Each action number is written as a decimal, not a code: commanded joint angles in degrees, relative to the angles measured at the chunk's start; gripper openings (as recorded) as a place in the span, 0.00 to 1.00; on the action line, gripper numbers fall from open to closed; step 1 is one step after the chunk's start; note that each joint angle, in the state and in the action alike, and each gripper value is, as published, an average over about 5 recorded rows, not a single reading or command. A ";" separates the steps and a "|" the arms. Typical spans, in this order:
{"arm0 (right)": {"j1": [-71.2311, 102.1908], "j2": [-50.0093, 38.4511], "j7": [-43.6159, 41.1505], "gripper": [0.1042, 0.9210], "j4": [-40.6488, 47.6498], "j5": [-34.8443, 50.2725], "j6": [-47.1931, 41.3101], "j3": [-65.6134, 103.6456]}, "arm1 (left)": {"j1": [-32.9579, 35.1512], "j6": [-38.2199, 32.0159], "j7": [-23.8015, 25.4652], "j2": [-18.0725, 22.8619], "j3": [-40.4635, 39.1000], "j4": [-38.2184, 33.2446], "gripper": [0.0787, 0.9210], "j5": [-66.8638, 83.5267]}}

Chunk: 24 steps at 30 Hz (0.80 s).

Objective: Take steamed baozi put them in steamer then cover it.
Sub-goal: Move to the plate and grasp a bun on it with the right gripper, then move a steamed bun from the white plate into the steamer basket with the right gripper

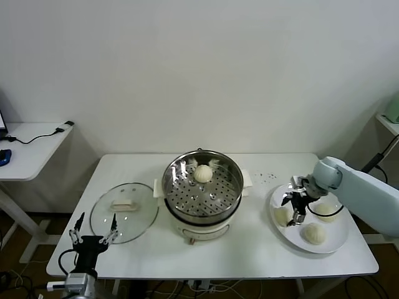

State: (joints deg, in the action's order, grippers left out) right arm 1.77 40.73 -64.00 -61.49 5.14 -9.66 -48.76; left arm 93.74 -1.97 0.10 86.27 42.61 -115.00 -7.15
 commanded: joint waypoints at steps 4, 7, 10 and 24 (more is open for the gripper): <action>1.68 0.32 -0.31 0.79 0.63 -0.63 0.04 1.77 | -0.09 0.02 -0.08 -0.04 -0.08 0.09 0.88 -0.03; 1.23 0.07 -0.34 0.76 0.39 -0.02 0.09 1.67 | -0.08 0.02 -0.08 -0.04 -0.14 0.06 0.88 -0.06; 0.36 -0.31 -0.33 0.73 0.01 0.79 0.05 1.48 | -0.07 0.02 -0.07 -0.05 -0.18 -0.02 0.88 -0.07; -37.68 1.57 -0.98 0.71 -0.24 21.57 -1.57 -25.13 | 0.33 -0.17 0.01 -0.09 -0.91 -0.37 0.88 0.12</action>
State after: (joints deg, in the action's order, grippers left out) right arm -12.01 39.70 -64.68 -62.29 13.69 -10.78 -57.27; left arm 93.94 -2.00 0.04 86.21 41.99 -115.31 -7.10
